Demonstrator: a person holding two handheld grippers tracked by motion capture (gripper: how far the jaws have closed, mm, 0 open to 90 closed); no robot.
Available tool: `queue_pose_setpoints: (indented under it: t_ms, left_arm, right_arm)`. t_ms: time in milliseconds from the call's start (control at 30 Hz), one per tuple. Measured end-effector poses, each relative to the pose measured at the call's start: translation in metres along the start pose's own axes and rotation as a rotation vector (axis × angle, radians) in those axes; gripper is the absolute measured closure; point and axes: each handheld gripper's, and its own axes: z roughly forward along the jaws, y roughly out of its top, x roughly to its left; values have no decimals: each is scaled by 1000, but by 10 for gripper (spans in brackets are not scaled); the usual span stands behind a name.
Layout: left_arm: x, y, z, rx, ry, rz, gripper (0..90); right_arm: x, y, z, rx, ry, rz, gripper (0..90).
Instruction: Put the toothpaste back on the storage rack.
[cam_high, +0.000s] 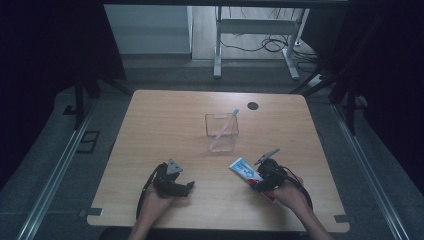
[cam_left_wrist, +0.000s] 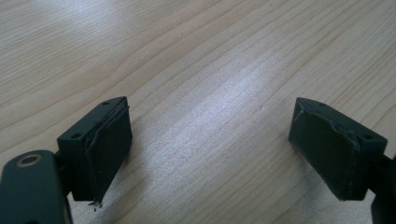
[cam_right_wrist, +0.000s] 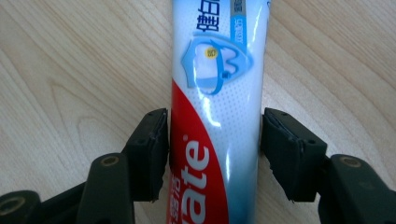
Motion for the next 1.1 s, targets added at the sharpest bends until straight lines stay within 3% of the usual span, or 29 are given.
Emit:
queue_pose_setpoints:
  t_ms: [567, 733, 1100]
  left_arm:
    - [0, 0, 0, 0, 0, 0, 134]
    - [0, 0, 0, 0, 0, 0, 134]
    - [0, 0, 0, 0, 0, 0, 134]
  right_arm:
    - [4, 13, 1, 89, -26, 0, 510]
    - [2, 12, -2, 73, -13, 16, 605]
    - [0, 9, -7, 41, -1, 15, 702]
